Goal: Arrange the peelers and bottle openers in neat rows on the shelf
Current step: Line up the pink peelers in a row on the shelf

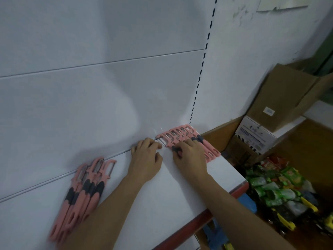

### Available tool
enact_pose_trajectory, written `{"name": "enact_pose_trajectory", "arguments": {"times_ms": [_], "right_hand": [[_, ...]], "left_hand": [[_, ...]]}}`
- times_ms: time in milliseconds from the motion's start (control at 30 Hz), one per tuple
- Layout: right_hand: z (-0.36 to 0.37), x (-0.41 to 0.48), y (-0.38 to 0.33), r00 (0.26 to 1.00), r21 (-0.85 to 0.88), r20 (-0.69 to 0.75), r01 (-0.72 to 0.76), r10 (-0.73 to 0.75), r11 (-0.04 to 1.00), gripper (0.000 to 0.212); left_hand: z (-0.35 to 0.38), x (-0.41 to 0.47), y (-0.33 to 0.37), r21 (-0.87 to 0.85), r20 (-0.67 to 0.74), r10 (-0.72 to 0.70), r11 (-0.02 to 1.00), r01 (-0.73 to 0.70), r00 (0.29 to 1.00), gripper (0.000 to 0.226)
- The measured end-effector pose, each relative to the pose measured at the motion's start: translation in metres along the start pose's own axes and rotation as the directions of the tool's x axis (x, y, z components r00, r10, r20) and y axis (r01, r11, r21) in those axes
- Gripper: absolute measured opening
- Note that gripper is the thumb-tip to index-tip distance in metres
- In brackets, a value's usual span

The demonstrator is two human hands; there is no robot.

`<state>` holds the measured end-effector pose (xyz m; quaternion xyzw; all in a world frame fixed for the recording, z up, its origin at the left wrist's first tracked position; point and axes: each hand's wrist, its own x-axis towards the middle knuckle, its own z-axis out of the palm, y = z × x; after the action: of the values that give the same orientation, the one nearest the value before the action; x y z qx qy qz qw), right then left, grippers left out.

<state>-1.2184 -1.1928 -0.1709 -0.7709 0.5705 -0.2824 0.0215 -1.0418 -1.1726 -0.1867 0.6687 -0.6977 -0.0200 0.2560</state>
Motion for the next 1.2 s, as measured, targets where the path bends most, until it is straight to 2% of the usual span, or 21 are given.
{"name": "enact_pose_trajectory", "arguments": {"times_ms": [133,267,367,433,500,533,600,633,667,733,833,900,967,1000,1067,1133,1200], "right_hand": [[-0.004,0.002,0.002,0.999,0.013,0.045,-0.011,0.01,1.0,0.024],[-0.014,0.0,-0.01,1.0,0.001,-0.013,0.011,-0.011,1.0,0.023],[-0.016,0.005,-0.03,0.994,0.018,0.049,0.096,-0.097,0.995,0.022],[-0.014,0.011,-0.048,0.979,0.07,0.145,0.136,-0.145,0.988,0.023],[-0.008,0.014,-0.068,0.952,0.127,0.222,0.186,-0.21,0.974,0.022],[-0.004,0.014,-0.08,0.934,0.153,0.265,0.204,-0.239,0.967,0.021],[0.003,0.012,-0.103,0.886,0.196,0.387,0.194,-0.257,0.961,0.018],[0.007,0.009,-0.114,0.856,0.205,0.449,0.183,-0.258,0.962,0.017],[0.011,0.006,-0.124,0.824,0.21,0.502,0.179,-0.264,0.961,0.016],[0.018,-0.001,-0.141,0.777,0.219,0.561,0.191,-0.284,0.957,0.017],[0.025,-0.007,-0.15,0.776,0.31,0.548,0.161,-0.314,0.937,0.027],[0.022,-0.007,-0.152,0.751,0.511,0.58,-0.033,-0.316,0.859,0.034],[0.011,-0.008,-0.155,0.69,0.69,0.638,-0.313,-0.343,0.653,0.028],[0.006,-0.007,-0.156,0.702,0.744,0.616,-0.371,-0.357,0.556,0.02],[-0.003,-0.004,-0.152,0.782,0.819,0.526,-0.361,-0.334,0.447,0.009],[-0.012,0.004,-0.144,0.838,0.846,0.466,-0.329,-0.282,0.42,0.009],[-0.018,0.013,-0.133,0.874,0.845,0.433,-0.307,-0.221,0.438,0.014]], "left_hand": [[-0.007,-0.004,0.006,0.007,0.031,0.021,1.0,-0.021,0.999,0.029],[-0.026,-0.016,0.003,0.071,0.052,0.025,0.997,-0.029,0.998,0.032],[-0.055,-0.034,-0.012,0.14,-0.015,-0.058,0.988,0.06,0.998,0.035],[-0.079,-0.05,-0.023,0.235,-0.036,-0.182,0.954,0.185,0.983,0.045],[-0.101,-0.071,-0.034,0.389,-0.018,-0.382,0.849,0.358,0.924,0.069],[-0.109,-0.082,-0.039,0.445,0.02,-0.509,0.775,0.448,0.86,0.081],[-0.122,-0.099,-0.05,0.479,0.144,-0.713,0.657,0.582,0.686,0.095],[-0.128,-0.104,-0.055,0.436,0.2,-0.748,0.646,0.626,0.633,0.091],[-0.134,-0.108,-0.059,0.361,0.238,-0.747,0.661,0.658,0.62,0.078],[-0.143,-0.112,-0.064,0.233,0.245,-0.714,0.7,0.675,0.656,0.052],[-0.145,-0.122,-0.067,0.158,0.157,-0.683,0.73,0.665,0.713,0.034],[-0.139,-0.127,-0.068,-0.019,0.123,-0.631,0.77,0.638,0.766,0.031],[-0.137,-0.122,-0.06,-0.393,0.124,-0.583,0.715,0.579,0.803,0.03],[-0.137,-0.116,-0.055,-0.538,0.108,-0.55,0.669,0.514,0.828,0.032],[-0.135,-0.101,-0.047,-0.694,0.068,-0.46,0.616,0.373,0.885,0.044],[-0.13,-0.083,-0.04,-0.798,0.055,-0.384,0.538,0.272,0.922,0.056],[-0.121,-0.069,-0.038,-0.858,0.045,-0.368,0.462,0.224,0.929,0.053]]}}
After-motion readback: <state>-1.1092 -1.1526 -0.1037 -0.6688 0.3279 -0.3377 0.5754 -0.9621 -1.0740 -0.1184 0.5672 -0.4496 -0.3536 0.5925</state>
